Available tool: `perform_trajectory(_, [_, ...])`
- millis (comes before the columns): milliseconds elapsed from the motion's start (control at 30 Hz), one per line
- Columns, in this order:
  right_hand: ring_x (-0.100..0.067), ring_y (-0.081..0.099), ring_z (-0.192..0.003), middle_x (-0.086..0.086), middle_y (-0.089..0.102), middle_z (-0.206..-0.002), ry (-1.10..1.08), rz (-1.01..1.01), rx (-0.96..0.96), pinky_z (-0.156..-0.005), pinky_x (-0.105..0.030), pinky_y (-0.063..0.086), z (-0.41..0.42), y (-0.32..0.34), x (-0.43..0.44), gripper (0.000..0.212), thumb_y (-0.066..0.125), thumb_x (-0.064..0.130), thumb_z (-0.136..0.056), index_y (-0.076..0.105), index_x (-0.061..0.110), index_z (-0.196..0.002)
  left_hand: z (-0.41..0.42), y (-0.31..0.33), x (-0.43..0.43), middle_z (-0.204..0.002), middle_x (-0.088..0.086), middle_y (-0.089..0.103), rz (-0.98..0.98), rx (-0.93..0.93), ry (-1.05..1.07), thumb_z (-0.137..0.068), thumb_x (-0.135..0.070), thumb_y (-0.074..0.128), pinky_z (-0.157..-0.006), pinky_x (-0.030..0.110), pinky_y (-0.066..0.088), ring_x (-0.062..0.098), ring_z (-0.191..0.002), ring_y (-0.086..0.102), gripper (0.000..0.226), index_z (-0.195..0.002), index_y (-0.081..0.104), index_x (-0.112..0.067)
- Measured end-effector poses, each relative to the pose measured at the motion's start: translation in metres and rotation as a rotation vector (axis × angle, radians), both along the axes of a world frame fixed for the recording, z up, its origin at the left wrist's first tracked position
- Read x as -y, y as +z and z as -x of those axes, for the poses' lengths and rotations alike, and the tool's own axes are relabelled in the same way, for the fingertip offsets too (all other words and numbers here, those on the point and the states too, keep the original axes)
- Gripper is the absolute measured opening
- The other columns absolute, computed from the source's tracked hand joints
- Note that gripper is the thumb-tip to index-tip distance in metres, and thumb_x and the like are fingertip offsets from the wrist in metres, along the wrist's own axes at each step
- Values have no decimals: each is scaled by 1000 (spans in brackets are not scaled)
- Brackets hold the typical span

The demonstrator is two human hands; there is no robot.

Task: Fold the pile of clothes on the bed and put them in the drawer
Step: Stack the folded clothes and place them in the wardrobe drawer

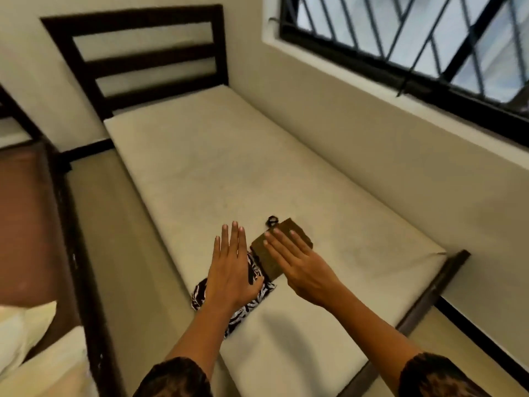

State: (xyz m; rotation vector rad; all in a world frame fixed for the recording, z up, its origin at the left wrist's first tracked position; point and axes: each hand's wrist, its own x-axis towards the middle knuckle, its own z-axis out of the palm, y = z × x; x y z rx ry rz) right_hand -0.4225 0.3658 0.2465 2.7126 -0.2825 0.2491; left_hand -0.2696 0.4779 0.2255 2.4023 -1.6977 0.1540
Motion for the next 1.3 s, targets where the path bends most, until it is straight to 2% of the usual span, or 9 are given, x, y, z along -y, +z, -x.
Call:
perform_trajectory(233, [-28, 19, -141, -16, 21, -150, 243, -100, -133, -113, -44, 18, -32, -146, -2, 86, 65, 19, -66, 29, 2, -142, 12, -152, -26, -148, 24, 25, -214, -78, 194, -40, -64, 71, -110, 44, 10, 37, -137, 21, 136, -145, 15, 2])
perform_trajectory(500, [-29, 16, -139, -18, 20, -149, 222, -182, -180, -112, -45, 16, -68, -306, 5, 99, 78, 32, -60, 29, 3, -141, 2, -302, -33, -146, 25, 26, -328, -64, 316, -32, -56, 78, -111, 51, 26, 39, -137, 26, 134, -140, 28, 6])
perform_trajectory(633, [-33, -3, -142, -22, -2, -151, 207, -146, -261, -116, -48, 4, -94, -358, 7, 107, 71, 36, -70, 4, -2, -144, -6, -347, -25, -152, 25, -3, -299, -53, 343, -59, -51, 72, -113, 54, 12, 46, -140, -3, 126, -146, -2, 1])
perform_trajectory(700, [-35, 4, -143, -24, 1, -151, 198, -177, -250, -115, -51, 9, -102, -367, 8, 93, 63, 23, -77, 5, -2, -144, -5, -350, -19, -152, 27, -3, -292, -81, 388, -64, -33, 76, -113, 56, 10, 48, -138, -4, 120, -146, -5, 1])
perform_trajectory(800, [-35, 30, -137, -23, 31, -147, 226, -221, -156, -110, -51, 28, -108, -378, 12, 54, 35, 6, -88, 28, -3, -141, -8, -355, -17, -142, 31, 35, -278, -20, 386, -54, 2, 72, -99, 61, 37, 54, -128, 32, 97, -138, 25, 7])
perform_trajectory(867, [-34, 44, -129, -22, 46, -138, 240, -231, -145, -103, -48, 40, -114, -376, 16, 51, 27, 2, -86, 43, -2, -134, -18, -351, -16, -135, 31, 45, -307, 25, 349, -49, 4, 78, -94, 60, 42, 54, -122, 41, 94, -134, 37, 9])
perform_trajectory(967, [-31, 58, -115, -20, 60, -124, 273, -210, -157, -93, -43, 51, -123, -354, 15, 43, 58, 2, -78, 60, -1, -121, -31, -333, -18, -120, 29, 59, -314, 66, 294, -39, 8, 85, -82, 56, 51, 51, -107, 55, 84, -118, 58, 10])
perform_trajectory(1067, [-27, 66, -103, -17, 68, -110, 245, -235, -225, -86, -37, 54, -128, -321, 14, 60, 86, 11, -54, 68, 1, -110, -45, -301, -24, -110, 25, 65, -318, 127, 201, -34, 13, 84, -74, 51, 56, 47, -98, 62, 78, -110, 64, 9])
perform_trajectory(1300, [-30, 68, -90, -19, 69, -101, 121, -265, -237, -82, -37, 55, -135, -170, 26, 78, 91, 10, -38, 65, -4, -110, -84, -153, -8, -107, 23, 67, -241, 229, 34, -31, 12, 84, -67, 43, 58, 41, -88, 67, 79, -108, 65, 8])
